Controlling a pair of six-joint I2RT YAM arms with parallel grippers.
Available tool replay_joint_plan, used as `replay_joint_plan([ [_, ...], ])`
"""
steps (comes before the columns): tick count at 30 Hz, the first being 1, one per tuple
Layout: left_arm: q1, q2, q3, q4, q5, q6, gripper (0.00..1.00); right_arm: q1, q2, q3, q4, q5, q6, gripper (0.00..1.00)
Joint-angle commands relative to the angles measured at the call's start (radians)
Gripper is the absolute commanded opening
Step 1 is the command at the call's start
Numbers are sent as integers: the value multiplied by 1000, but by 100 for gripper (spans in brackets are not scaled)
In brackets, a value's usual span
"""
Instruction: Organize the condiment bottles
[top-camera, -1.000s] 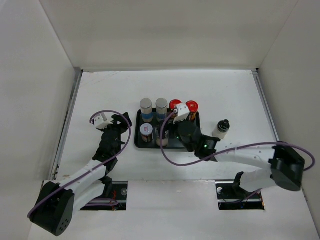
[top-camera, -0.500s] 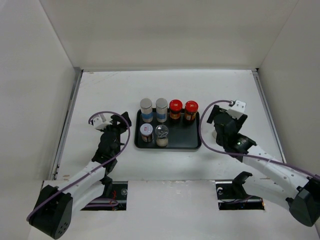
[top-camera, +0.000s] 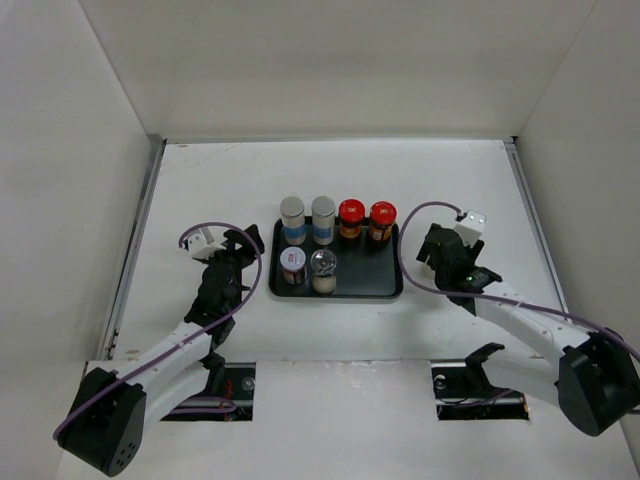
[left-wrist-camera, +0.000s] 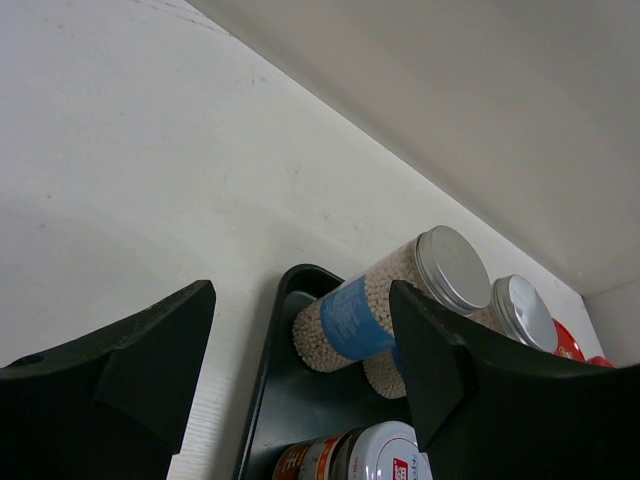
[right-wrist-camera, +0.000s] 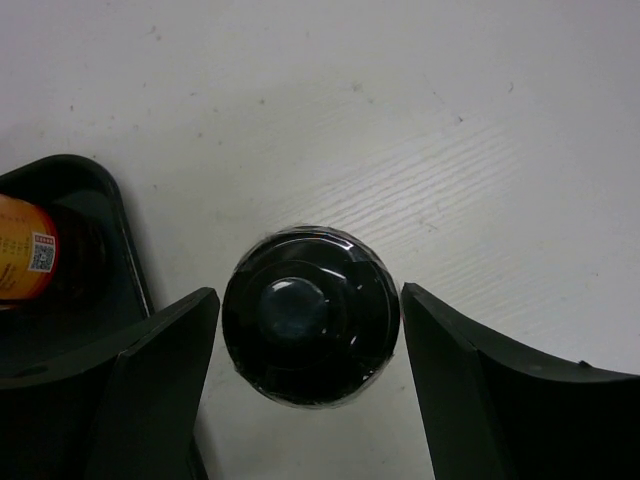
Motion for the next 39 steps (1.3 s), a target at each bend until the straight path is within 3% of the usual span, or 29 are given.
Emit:
replay_joint_plan([
  [1, -2, -7, -4, 32, -7, -9, 71, -12, 15, 1, 65, -1, 17, 74],
  [6, -4, 19, 1, 38, -14, -9, 78, 44, -95, -5, 88, 121, 5, 62],
  [12, -7, 32, 4, 38, -37, -8, 88, 222, -159, 73, 79, 135, -86, 59],
  [15, -15, 40, 5, 32, -74, -9, 100, 337, -98, 121, 104, 67, -80, 60],
  [22, -10, 5, -13, 30, -146, -9, 100, 466, 151, 165, 312, -22, -87, 61],
  [28, -4, 61, 7, 30, -142, -12, 100, 520, 283, 202, 381, -33, -112, 62],
  [31, -13, 91, 22, 30, -151, -15, 100, 534, 300, 204, 378, -16, -115, 69],
  [33, -9, 97, 27, 27, -143, -18, 100, 535, 289, 196, 380, -7, -115, 81],
  [35, -13, 85, 31, 7, -152, -18, 100, 535, 268, 187, 377, 7, -119, 99],
  [39, -6, 42, 109, -176, -198, -40, 100, 535, 175, 153, 383, 46, -142, 100],
])
